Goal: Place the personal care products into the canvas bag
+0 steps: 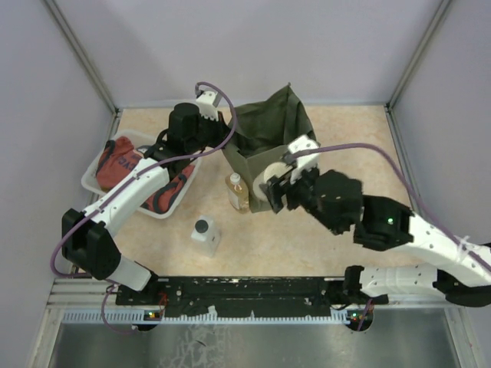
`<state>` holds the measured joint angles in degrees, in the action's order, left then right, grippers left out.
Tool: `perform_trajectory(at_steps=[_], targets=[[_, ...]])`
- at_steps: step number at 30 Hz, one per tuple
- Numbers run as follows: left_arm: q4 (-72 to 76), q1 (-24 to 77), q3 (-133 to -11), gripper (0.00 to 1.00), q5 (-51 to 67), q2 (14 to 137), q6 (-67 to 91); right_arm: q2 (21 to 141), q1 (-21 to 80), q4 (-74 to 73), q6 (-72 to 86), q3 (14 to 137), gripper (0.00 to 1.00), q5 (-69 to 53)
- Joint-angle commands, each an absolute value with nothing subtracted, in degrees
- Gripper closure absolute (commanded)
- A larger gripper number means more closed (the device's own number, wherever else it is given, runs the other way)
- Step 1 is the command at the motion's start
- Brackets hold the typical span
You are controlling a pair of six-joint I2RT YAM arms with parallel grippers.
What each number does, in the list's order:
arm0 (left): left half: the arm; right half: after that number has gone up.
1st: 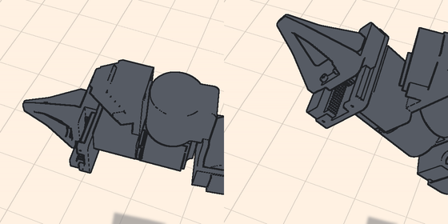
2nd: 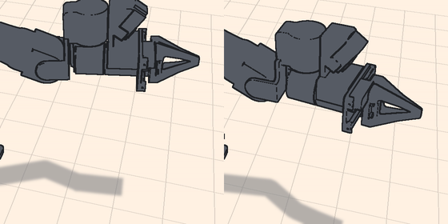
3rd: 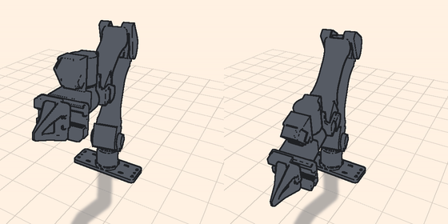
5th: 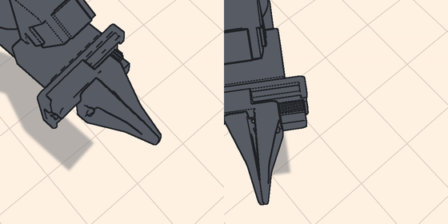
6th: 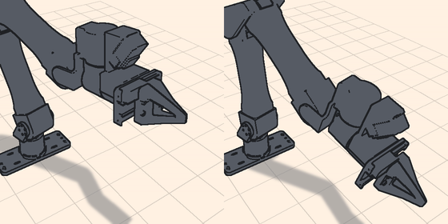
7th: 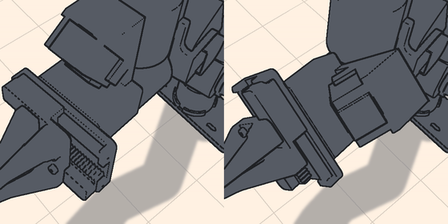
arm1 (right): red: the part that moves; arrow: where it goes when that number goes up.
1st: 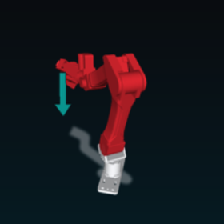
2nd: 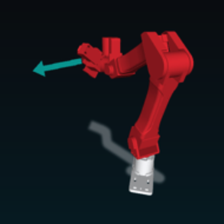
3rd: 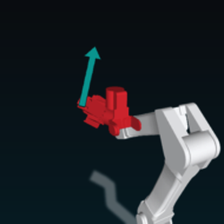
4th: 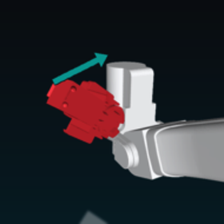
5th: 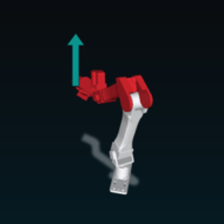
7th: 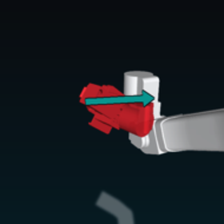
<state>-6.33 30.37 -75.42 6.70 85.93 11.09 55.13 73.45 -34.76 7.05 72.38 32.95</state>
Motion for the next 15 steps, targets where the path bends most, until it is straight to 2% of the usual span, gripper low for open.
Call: perform_trajectory(at_steps=[1, 4, 15], targets=[[-5.53, 30.25, -74.84, 1.00, 8.12, 86.47, 11.06, 54.18, 70.52, -27.01, -5.16, 82.82, 1.00, 41.26], [-5.41, 30.31, -74.88, 1.00, 8.41, 86.70, 11.25, 56.82, 65.49, -23.76, -10.28, 87.76, 1.00, 38.13], [-6.19, 30.24, -75.71, 1.00, 8.51, 86.44, 10.60, 74.74, 41.13, -23.73, -6.73, 101.74, 1.00, 7.24]])
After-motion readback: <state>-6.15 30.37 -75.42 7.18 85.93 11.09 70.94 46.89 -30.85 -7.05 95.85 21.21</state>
